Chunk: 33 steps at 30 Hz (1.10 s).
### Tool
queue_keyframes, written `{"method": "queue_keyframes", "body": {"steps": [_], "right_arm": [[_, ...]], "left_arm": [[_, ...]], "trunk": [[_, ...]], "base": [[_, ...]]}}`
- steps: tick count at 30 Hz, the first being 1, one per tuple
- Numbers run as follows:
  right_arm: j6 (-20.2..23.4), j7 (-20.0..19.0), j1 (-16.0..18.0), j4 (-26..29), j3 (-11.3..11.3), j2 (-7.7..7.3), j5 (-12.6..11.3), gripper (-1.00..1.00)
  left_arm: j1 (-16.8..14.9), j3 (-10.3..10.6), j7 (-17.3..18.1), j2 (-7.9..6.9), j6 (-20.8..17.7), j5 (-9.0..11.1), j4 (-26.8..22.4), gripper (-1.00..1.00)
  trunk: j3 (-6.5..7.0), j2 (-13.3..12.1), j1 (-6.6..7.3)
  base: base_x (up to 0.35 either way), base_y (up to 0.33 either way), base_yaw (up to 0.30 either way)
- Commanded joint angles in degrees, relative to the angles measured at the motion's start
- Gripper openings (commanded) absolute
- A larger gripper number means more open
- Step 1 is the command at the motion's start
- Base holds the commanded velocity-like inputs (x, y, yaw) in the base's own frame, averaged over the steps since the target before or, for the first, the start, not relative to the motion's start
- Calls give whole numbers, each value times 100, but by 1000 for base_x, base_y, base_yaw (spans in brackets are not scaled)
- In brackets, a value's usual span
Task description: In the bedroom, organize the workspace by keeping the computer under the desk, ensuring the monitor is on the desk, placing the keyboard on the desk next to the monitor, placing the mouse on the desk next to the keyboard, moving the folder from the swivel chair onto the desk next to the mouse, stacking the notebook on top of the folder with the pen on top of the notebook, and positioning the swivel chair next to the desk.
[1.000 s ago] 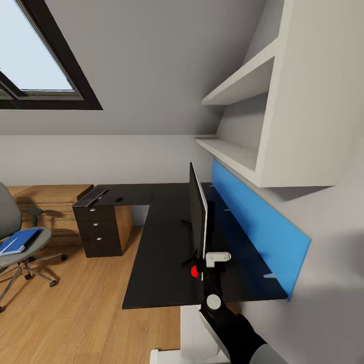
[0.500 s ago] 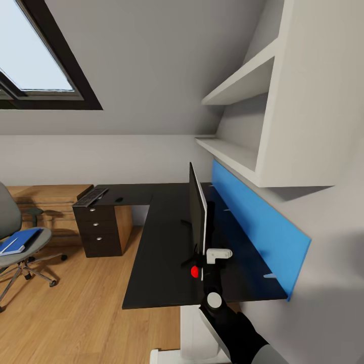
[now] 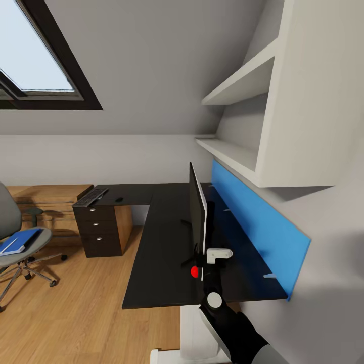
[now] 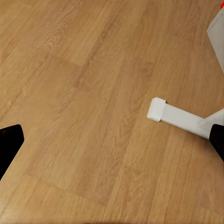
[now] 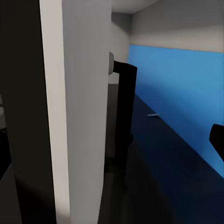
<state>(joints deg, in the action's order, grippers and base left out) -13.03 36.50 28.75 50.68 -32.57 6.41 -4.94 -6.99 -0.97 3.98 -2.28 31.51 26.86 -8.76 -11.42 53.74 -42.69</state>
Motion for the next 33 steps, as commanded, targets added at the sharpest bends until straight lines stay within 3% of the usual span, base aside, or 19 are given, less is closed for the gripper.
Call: {"method": "queue_keyframes", "body": {"steps": [1,33], "right_arm": [[-33,24,8,-3,-22,-4,-55,100],[-33,-1,8,-34,-30,0,-52,100]], "left_arm": [[-4,-9,42,0,13,39,6,100],[-4,-12,42,0,19,39,6,100]], "trunk": [[-8,6,-1],[-8,6,-1]], "base": [[0,0,0],[10,-15,0]]}}
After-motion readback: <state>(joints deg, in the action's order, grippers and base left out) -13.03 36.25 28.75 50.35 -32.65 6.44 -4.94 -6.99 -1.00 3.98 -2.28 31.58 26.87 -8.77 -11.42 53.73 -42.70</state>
